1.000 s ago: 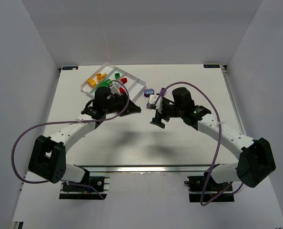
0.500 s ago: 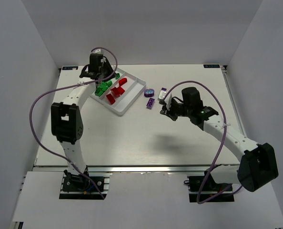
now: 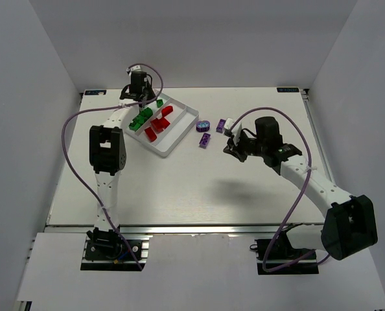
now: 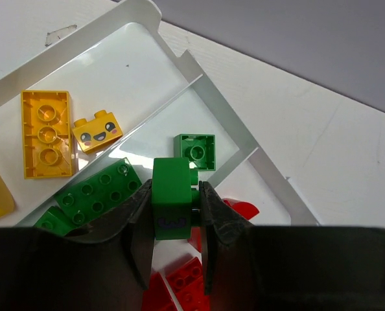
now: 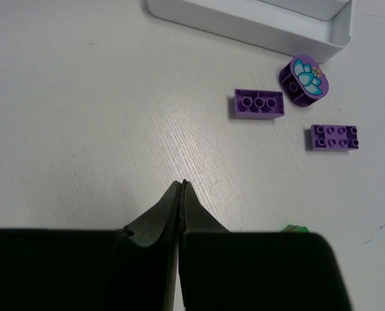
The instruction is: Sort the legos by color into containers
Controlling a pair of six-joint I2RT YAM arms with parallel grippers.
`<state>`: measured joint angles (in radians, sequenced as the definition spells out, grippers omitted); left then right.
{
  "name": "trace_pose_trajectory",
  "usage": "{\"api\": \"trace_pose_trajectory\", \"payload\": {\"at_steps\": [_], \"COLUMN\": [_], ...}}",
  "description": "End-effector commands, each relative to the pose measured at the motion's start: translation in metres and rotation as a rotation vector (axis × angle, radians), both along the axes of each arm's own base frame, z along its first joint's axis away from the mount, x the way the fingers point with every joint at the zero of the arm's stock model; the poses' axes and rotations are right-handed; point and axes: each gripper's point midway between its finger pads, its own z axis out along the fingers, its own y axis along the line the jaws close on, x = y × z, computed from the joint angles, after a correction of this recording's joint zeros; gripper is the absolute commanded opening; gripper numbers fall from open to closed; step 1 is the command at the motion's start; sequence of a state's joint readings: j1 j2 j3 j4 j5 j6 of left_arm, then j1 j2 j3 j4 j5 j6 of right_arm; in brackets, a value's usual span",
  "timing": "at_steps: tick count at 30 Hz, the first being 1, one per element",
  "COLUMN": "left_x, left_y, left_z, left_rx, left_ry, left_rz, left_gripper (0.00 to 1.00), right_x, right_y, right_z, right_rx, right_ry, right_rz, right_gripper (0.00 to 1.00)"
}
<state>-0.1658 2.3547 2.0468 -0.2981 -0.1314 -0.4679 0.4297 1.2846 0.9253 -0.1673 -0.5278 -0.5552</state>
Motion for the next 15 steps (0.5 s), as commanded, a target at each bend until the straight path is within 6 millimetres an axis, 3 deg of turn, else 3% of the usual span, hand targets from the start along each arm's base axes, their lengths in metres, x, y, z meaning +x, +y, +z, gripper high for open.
{"api": "trace_pose_trajectory", "payload": {"at_steps": [1,8,15], "left_x": [0.015,0.018,0.015], "left_y": [0.004,-0.003,-0.001], "left_z": [0.034,0.008,0.007], "left_rx": [0.017,0.001,0.009], "left_ry": [-0.101,-0.051,-0.027], "left_rz": [0.021,0.001,0.005], "left_gripper": [0.16,0.3,0.52], "right_x": [0.002,0.009,0.017], "right_y": [-0.002,-0.008,-0.011], "right_z": [-0.002,-0.004,-0.002], "right_rx": [0.03,0.036,0.04], "right_ry": [0.012,0.024,0.03], "right_rz": [-0.006,-0.026,-0.039], "right_gripper": [0.0,0.03,0.14]}}
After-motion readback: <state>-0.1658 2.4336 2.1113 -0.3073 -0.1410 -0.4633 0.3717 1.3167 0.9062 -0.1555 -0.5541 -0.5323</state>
